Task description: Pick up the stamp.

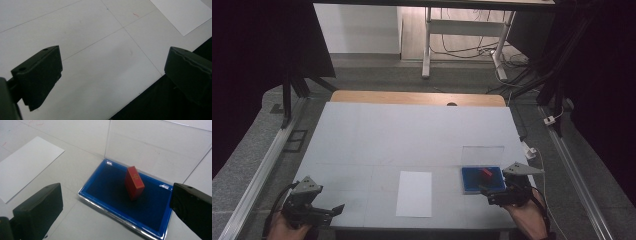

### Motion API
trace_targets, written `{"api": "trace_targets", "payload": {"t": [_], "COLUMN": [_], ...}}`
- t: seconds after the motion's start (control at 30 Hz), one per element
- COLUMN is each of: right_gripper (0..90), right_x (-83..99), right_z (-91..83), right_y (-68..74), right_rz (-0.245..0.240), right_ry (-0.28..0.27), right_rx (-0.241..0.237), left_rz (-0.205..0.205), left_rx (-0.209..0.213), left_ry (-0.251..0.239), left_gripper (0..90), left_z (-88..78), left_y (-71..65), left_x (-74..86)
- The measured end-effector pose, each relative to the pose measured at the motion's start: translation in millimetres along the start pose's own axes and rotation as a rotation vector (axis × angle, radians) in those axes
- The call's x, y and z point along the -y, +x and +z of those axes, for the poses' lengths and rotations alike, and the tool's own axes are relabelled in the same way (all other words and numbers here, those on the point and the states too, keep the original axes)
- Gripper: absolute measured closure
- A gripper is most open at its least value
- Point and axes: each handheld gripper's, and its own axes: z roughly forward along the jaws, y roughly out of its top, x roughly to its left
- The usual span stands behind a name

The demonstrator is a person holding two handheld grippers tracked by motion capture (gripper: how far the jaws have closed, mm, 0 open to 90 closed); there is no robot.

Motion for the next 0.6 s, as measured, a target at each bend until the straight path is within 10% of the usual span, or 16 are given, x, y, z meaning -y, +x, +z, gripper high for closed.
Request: {"api": "trace_targets", "payload": {"t": [0.6], "right_gripper": [0.0], "right_x": [-10.9], "right_z": [34.8], "right_y": [-19.6], "right_rz": [-0.046], "right_ry": [0.082], "right_rx": [-0.007], "left_rz": [0.009], "left_rx": [0.010], "left_ry": [0.005], "left_gripper": [2.2], "left_z": [0.4], "left_y": [-0.1], "left_x": [-0.1]}}
